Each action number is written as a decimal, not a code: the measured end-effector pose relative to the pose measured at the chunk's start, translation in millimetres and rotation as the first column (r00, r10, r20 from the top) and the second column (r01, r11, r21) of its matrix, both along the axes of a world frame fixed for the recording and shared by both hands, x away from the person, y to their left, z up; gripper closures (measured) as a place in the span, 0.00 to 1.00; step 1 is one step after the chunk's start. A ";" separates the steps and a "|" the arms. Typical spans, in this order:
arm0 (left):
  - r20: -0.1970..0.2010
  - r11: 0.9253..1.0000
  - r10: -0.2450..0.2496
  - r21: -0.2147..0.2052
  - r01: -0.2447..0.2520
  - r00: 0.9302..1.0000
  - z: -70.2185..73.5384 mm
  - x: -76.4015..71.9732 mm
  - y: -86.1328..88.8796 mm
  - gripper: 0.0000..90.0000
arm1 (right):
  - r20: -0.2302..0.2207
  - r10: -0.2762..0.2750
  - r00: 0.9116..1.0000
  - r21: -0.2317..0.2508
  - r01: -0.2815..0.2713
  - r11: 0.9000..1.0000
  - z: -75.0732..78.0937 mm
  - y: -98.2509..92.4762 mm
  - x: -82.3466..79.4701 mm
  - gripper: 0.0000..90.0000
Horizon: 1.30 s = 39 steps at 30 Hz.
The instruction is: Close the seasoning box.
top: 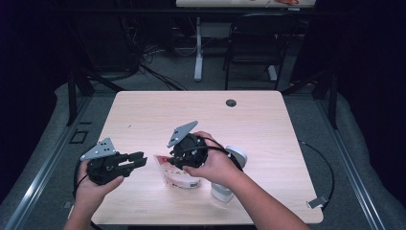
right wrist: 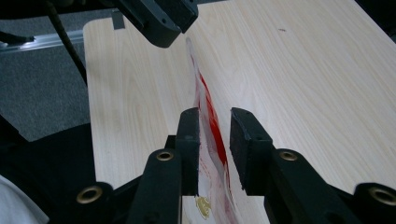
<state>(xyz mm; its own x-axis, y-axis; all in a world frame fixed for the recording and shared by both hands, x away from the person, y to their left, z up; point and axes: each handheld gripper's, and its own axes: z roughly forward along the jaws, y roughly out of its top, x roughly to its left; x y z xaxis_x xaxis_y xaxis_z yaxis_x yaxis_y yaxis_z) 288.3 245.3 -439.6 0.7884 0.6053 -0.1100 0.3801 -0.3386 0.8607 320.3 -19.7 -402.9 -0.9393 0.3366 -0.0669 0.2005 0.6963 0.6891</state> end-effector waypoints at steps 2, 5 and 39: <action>0.000 1.000 0.000 0.000 0.000 1.000 -0.1 0.1 0.0 0.80 | -0.002 0.003 1.000 -0.017 -0.003 1.000 -2.2 2.1 0.8 0.82; 0.000 1.000 -0.001 0.001 0.001 1.000 -0.3 0.4 0.2 0.80 | -0.005 0.009 1.000 -0.030 -0.009 1.000 -3.6 4.3 1.7 0.82; -0.005 1.000 0.000 0.005 0.000 1.000 -1.8 1.2 0.2 0.80 | -0.049 0.052 0.997 -0.119 -0.058 0.991 -9.7 25.2 12.2 0.96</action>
